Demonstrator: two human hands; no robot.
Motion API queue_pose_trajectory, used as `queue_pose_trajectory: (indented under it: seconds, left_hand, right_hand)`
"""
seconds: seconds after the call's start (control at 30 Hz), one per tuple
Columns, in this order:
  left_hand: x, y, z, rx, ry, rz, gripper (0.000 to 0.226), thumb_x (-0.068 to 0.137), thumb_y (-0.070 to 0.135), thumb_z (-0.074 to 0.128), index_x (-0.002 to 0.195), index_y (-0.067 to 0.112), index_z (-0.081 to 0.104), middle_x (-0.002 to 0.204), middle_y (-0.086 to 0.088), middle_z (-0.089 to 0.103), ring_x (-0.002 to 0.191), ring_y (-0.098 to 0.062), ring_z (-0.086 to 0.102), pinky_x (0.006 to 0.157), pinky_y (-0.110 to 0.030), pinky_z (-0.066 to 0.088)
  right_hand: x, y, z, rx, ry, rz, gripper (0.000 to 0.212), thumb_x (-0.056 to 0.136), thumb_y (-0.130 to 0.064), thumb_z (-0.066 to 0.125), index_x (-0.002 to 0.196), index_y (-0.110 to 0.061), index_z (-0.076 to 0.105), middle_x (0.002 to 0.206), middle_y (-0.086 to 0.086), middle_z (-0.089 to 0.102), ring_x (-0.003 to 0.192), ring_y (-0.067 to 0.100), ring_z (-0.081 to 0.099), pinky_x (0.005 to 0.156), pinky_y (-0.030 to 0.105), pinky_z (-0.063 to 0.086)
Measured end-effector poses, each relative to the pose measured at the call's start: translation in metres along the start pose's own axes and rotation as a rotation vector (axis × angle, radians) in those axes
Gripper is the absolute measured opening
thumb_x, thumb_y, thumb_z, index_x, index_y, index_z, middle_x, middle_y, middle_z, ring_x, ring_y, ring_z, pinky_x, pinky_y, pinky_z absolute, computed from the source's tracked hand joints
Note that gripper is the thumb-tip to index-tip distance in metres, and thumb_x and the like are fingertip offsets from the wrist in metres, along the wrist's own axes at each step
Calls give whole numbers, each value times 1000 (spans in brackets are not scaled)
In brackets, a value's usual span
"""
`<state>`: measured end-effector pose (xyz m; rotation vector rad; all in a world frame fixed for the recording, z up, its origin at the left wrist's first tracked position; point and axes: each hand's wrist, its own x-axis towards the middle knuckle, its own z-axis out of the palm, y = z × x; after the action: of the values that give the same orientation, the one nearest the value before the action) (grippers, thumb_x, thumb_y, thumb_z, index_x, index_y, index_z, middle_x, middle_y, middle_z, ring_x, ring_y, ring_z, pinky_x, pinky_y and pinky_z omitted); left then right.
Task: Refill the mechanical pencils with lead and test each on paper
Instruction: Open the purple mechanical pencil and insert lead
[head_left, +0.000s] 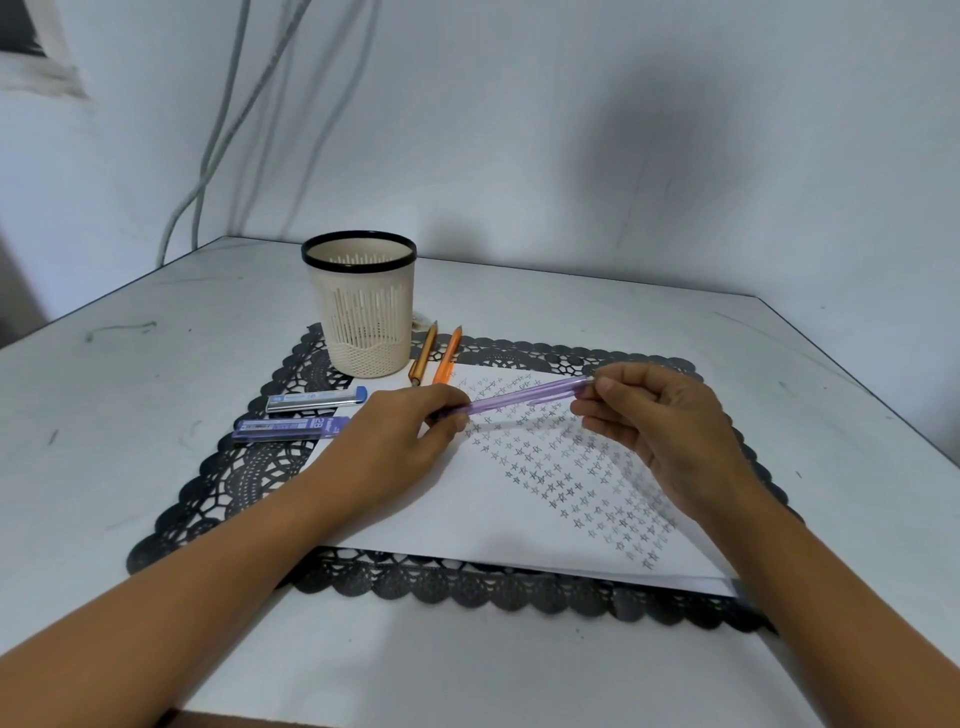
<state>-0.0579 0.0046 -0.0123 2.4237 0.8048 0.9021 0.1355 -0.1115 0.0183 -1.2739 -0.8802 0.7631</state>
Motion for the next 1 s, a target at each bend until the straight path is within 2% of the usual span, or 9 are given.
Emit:
queue_pose_trajectory:
  seconds: [0.47,1.0]
  left_hand:
    - [-1,-2,0,26,3,19,22,91,23,54,110,17,65,96,5,67,76,2,52,69,1,35]
    - [-1,0,0,33,-1,18,24,91,23,54,111,16,64,99,3,68,81,-3,53,70,-1,36]
  right_hand:
    - [2,1,-4,-129,-9,-14,9,85,4,56,85,-2,63,73,8,72,71,20,70,70,26,58]
    - [3,1,-4,-54,-2,-2,10,88,3,52,89,-3,60,72,7,72,70,20,70,68,28,58]
